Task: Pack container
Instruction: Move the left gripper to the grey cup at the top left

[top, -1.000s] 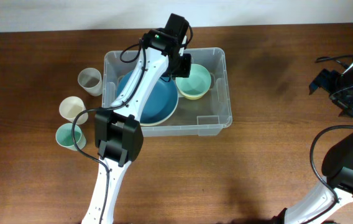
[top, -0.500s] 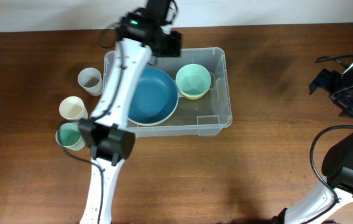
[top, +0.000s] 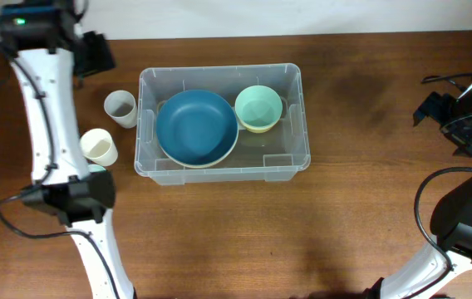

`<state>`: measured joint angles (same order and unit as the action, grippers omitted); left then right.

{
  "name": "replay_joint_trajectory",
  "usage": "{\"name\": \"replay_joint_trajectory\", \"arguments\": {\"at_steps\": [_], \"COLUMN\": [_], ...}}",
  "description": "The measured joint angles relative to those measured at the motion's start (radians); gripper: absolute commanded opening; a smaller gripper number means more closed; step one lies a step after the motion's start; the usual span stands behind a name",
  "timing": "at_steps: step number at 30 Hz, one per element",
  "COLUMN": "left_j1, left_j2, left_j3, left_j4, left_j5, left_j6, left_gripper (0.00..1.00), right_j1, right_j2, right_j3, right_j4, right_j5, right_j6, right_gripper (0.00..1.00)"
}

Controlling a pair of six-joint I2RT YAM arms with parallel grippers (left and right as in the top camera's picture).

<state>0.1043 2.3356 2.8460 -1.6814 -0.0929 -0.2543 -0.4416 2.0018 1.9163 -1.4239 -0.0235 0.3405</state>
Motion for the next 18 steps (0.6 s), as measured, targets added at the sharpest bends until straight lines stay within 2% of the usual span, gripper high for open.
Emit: {"name": "replay_joint_trajectory", "arguments": {"at_steps": [5,13,18], "left_j1": [0.07,0.074,0.074], "left_j2": [0.029,0.061,0.114], "left_j3": [-0.076,-0.147,-0.166], "left_j4": [0.047,0.119,0.142], "left_j5": [0.083,0.121,0.124], "left_j6": [0.051,0.194,0.229], "left_gripper": [0.81,0.81,0.81], "right_j1": [0.0,0.0,0.0], "right_j2": [0.0,0.0,0.0], "right_j3": [0.0,0.0,0.0], "right_j4": [0.0,0.0,0.0], "right_j5": [0.0,0.0,0.0], "right_j6": [0.0,0.0,0.0], "right_gripper": [0.99,0.99,0.99]}}
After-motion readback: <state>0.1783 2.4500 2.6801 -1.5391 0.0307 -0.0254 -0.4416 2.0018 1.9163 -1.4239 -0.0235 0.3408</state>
